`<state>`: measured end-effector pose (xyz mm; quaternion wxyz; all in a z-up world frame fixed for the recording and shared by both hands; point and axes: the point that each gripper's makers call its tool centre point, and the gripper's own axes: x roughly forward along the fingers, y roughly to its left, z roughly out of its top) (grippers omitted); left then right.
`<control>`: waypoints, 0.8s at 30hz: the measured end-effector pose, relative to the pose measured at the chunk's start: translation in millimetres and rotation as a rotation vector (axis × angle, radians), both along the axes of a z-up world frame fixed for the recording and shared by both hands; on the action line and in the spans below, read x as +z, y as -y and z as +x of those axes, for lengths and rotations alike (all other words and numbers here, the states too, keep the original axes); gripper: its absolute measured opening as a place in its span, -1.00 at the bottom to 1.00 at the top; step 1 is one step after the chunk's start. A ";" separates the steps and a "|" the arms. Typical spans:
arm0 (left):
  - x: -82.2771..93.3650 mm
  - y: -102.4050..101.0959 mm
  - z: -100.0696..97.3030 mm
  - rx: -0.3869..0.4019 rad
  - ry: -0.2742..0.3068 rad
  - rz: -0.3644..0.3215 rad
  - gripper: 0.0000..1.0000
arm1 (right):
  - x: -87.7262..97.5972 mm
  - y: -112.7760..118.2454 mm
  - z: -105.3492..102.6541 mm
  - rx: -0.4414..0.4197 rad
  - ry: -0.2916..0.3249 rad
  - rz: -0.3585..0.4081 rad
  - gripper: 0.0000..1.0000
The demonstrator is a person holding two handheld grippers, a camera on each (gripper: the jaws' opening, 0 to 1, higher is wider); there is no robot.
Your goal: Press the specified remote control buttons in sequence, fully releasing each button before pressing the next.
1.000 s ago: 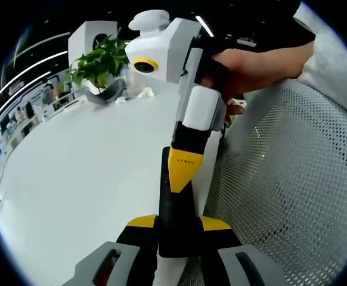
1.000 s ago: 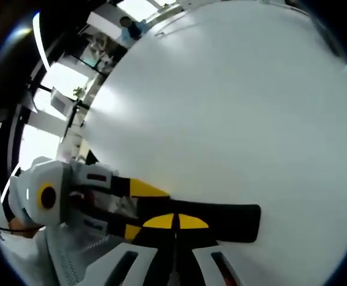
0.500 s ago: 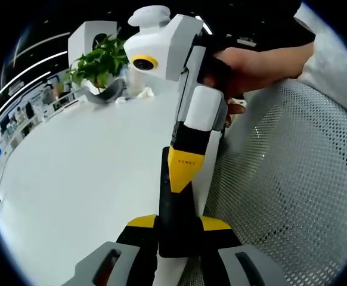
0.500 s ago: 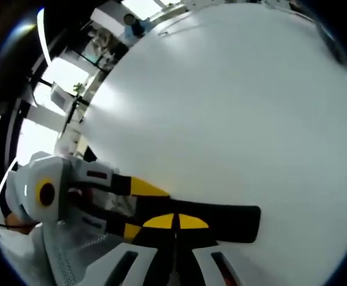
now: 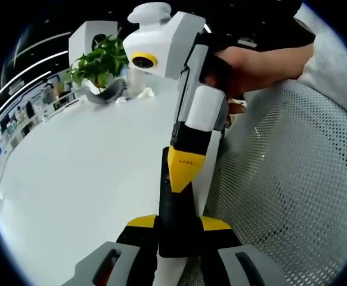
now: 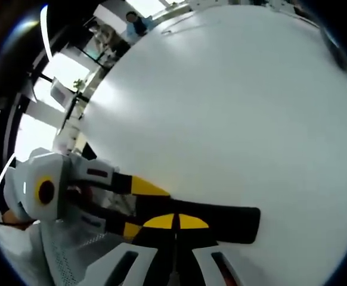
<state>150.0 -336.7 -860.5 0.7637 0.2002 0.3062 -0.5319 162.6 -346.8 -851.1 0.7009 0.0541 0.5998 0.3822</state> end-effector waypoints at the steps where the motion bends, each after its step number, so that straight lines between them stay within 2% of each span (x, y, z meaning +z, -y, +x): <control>1: 0.0 0.0 0.0 0.000 0.000 0.000 -0.51 | 0.4 0.6 0.4 -0.004 -0.002 0.002 -1.00; 14: 0.4 0.0 -1.1 -0.006 0.005 0.001 -0.51 | 9.5 0.7 8.1 -0.076 -0.014 0.060 -1.00; 18: 0.9 0.0 -1.0 -0.006 0.005 0.001 -0.51 | 10.1 -3.5 4.5 -0.065 -0.035 0.078 -1.00; 24: 0.7 0.0 -0.4 -0.006 0.005 0.001 -0.51 | 3.7 -6.3 -2.2 -0.018 -0.048 0.046 -1.00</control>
